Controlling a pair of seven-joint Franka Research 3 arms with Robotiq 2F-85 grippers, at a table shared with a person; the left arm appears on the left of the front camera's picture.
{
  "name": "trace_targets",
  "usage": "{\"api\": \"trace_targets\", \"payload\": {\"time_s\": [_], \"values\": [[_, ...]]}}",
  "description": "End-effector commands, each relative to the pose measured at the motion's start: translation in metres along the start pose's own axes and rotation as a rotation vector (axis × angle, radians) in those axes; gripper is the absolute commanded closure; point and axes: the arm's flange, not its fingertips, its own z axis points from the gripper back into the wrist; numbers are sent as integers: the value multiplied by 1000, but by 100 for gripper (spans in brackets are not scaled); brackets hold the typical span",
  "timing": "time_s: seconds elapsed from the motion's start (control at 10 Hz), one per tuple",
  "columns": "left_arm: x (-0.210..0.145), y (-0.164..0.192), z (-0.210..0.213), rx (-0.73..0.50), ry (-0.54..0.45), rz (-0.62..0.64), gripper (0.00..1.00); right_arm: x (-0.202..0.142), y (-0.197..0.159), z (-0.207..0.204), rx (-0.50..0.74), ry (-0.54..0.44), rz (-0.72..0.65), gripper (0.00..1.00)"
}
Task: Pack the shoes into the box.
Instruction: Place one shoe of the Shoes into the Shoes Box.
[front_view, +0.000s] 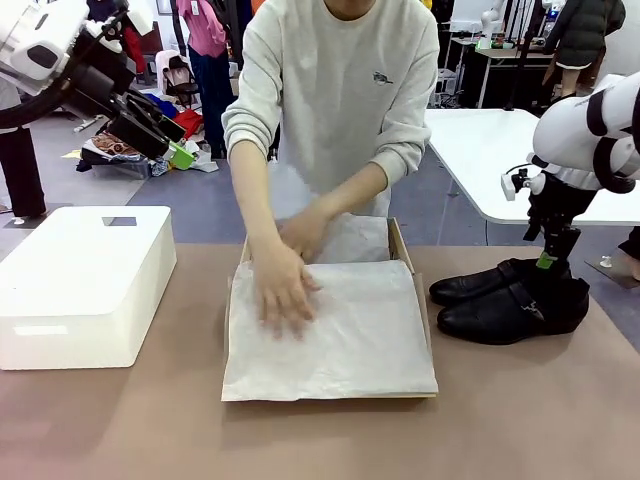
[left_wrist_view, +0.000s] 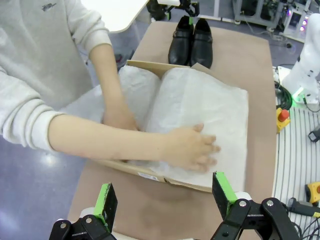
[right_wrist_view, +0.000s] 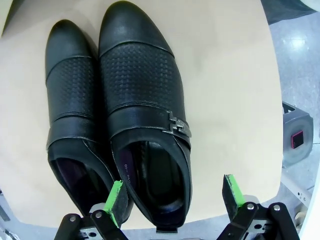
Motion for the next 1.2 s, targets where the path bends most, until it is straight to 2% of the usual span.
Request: {"api": "trace_targets", "payload": {"time_s": [0.0, 1.1], "values": [[0, 1, 1, -9, -18, -1, 0, -3, -13, 3, 10, -13, 15, 0], [0, 1, 1, -9, -18, -1, 0, -8, -30, -32, 60, 6, 11, 0]]}}
